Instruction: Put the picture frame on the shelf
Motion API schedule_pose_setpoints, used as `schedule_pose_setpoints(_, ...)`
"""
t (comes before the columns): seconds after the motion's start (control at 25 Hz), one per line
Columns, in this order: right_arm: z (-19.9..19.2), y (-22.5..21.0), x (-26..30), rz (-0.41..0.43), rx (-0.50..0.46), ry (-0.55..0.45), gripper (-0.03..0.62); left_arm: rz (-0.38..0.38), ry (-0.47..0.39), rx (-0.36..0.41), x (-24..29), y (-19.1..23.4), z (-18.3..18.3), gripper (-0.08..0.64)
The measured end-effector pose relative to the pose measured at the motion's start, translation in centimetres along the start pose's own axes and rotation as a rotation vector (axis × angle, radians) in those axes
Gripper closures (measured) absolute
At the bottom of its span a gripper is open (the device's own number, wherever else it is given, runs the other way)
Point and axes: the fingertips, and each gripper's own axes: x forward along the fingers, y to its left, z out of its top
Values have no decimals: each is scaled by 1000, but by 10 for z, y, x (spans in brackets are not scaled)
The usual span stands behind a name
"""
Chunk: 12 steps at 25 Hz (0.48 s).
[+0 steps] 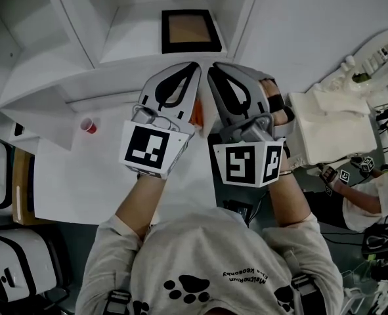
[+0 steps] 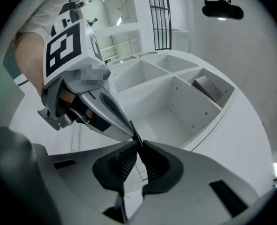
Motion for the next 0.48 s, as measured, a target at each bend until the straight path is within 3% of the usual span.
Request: schedule_pose_setpoints(0.48,11,-2,-53,-58,264,-24,560,23,-5,22,-46,-35,19,540)
